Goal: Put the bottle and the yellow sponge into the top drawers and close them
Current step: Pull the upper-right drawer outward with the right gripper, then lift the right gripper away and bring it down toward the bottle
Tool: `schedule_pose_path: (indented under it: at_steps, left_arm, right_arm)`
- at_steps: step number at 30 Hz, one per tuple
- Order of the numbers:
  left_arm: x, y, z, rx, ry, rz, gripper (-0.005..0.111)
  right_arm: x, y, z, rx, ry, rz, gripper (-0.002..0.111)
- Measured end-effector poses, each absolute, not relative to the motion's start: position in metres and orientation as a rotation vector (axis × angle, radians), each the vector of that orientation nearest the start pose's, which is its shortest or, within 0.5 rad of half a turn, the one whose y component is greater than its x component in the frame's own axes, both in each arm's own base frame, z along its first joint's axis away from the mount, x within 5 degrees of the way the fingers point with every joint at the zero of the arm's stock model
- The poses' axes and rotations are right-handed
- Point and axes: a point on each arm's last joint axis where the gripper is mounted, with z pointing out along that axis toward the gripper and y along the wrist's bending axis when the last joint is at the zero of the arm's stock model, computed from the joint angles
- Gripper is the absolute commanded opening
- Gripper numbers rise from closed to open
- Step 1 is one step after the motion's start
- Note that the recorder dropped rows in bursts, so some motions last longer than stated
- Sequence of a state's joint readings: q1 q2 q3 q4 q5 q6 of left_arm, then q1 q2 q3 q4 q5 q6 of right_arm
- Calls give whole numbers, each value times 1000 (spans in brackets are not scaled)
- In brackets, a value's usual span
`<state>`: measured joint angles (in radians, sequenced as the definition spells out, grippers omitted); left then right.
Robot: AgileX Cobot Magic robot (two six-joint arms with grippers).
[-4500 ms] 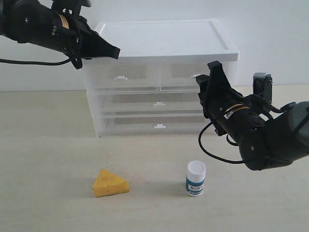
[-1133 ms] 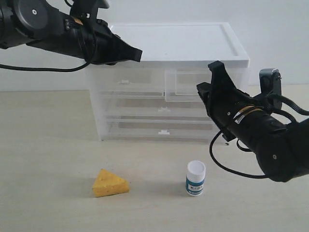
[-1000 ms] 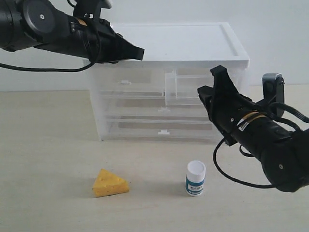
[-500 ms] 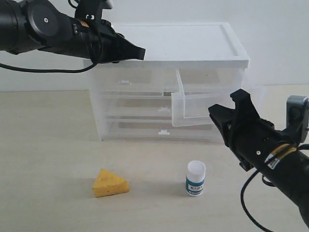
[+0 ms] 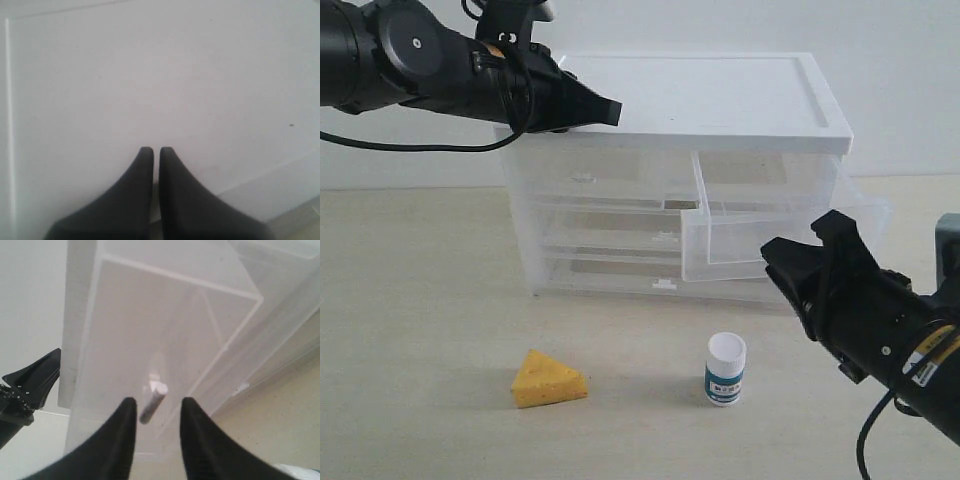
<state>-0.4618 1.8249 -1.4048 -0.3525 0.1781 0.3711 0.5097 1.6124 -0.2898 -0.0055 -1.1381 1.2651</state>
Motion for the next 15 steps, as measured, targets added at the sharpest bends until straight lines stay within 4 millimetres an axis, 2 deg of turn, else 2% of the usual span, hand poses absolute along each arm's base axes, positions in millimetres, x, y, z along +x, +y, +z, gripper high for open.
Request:
schedule_pose_path:
  at_steps: [2, 4, 12, 15]
  left_arm:
    - [384, -198, 282, 538, 2016, -331, 4]
    - [384, -198, 282, 538, 2016, -331, 4]
    - [370, -193, 304, 582, 2012, -332, 4]
    - [364, -190, 314, 612, 2000, -316, 4]
  right_arm:
    - [212, 121, 165, 651, 1739, 1300, 65]
    - [211, 123, 164, 603, 1757, 1294, 72]
    - [190, 145, 160, 110, 1939, 1355, 71]
    - [180, 153, 163, -78, 1930, 1436, 60]
